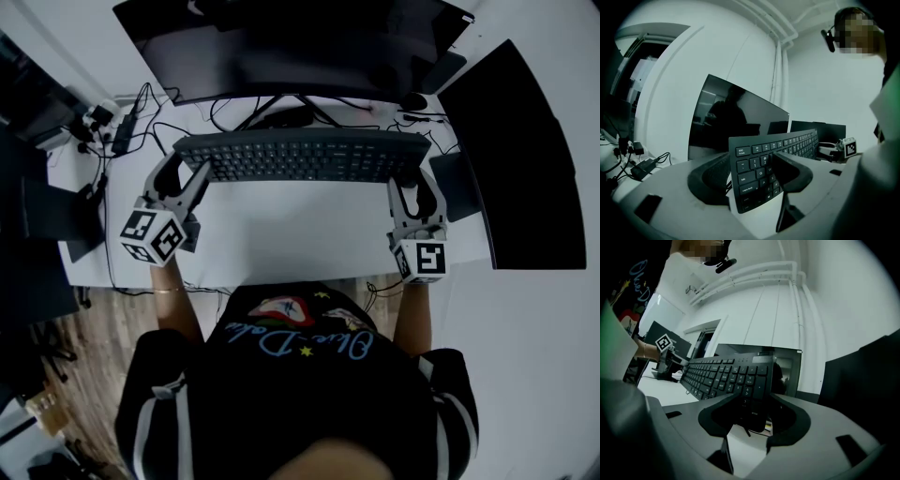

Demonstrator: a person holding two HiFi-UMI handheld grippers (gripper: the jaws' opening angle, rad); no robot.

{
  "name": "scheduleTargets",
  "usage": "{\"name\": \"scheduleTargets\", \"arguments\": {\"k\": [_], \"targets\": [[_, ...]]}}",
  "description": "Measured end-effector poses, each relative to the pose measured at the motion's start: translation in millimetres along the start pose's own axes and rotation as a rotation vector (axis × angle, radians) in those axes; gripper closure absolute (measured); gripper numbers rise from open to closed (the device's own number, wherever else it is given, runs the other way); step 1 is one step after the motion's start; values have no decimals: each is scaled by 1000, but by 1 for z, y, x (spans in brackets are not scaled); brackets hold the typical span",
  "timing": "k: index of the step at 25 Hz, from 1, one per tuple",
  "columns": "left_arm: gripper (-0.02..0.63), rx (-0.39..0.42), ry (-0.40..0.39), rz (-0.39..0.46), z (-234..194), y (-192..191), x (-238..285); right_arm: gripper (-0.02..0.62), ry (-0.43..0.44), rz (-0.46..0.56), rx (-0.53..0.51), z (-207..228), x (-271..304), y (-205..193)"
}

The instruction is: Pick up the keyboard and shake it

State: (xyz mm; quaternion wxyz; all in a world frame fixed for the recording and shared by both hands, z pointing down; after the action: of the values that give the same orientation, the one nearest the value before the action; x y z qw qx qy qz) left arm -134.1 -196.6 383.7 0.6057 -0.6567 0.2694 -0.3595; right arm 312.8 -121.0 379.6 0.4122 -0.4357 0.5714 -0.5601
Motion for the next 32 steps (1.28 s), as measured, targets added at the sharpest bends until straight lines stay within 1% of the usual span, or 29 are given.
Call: {"name": "scheduleTargets", "arguments": {"k": [7,11,15,20,24,28,32], "targets": [[348,-15,-2,28,1,5,-2,419,4,45,-89,-1,-2,18],[348,-10,6,40,-1,7,-6,417,12,56,-167,-5,-4,29],[348,-14,19,55,-2,8,-8,416,12,79,-224,-10,-2,39],[348,-20,18,69,-2,9,-11,416,9,101,-258,-14,-7,47],[348,-23,24,101,-1,12,-12,417,3,132,-277,-16,-9,57],[348,-26,27,139,-1,17,-14,417,0,185,-341,-21,-13,74],[348,-29,21,144,0,18,-15,417,-2,215,-398,-24,-17,85]]}}
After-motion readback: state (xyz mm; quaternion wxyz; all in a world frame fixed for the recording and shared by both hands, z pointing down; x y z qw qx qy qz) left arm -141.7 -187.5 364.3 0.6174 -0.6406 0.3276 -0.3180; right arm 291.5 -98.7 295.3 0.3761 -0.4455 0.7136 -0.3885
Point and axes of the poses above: the fingertips, and each gripper's own axes: x forward along the fingers, z to its right, y out of its top, the point moved 9 cm from there along -x, backward along the fingers, and after that the axes turned 12 degrees about x, right-handed, at the moved point
